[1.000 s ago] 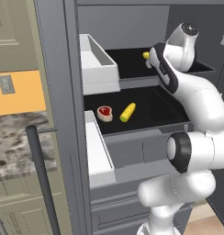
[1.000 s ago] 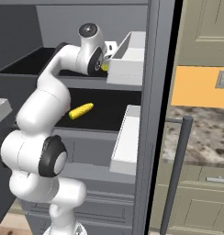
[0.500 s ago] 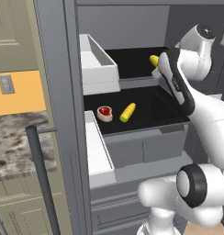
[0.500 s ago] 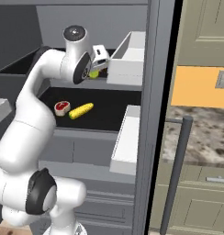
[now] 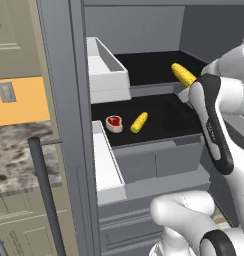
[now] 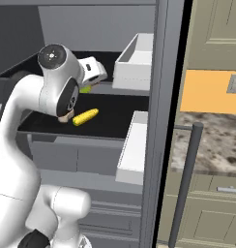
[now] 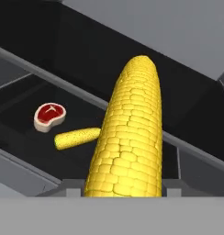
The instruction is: Place one corn and one steak in each tupperware on the nearby counter, to pack two identical lunches.
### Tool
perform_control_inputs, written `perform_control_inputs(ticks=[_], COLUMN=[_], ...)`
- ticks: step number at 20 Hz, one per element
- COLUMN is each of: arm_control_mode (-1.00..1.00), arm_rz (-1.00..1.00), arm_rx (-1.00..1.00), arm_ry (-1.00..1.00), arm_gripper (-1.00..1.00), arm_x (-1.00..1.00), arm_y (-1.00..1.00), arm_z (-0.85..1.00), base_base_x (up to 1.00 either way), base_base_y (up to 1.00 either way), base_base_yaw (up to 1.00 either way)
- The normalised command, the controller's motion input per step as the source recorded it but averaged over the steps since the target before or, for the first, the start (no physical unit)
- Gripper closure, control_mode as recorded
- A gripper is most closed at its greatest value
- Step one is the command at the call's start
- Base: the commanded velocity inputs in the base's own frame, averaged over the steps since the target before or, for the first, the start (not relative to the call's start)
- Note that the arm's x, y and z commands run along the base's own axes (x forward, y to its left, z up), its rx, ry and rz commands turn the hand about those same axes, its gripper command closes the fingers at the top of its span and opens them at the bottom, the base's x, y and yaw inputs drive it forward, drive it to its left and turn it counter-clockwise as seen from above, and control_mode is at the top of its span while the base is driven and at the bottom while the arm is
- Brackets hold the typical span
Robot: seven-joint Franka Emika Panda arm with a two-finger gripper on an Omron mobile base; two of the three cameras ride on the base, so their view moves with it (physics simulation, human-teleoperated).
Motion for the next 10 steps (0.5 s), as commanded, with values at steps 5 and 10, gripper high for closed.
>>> perform_control_inputs(ticks=[5,10], arm_control_mode=[-1.00,-1.00], arm_rz=[0.00,0.06], arm_rx=[-0.03,-0.14], arm_ry=[-0.11,0.01], arm_gripper=[1.00,1.00], arm_x=[-1.00,-0.97], arm_y=[-0.11,0.05], arm_z=[0.27,0.00], base_base_x=[0.00,0.00], base_base_y=[0.00,0.00], base_base_yaw=[0.00,0.00])
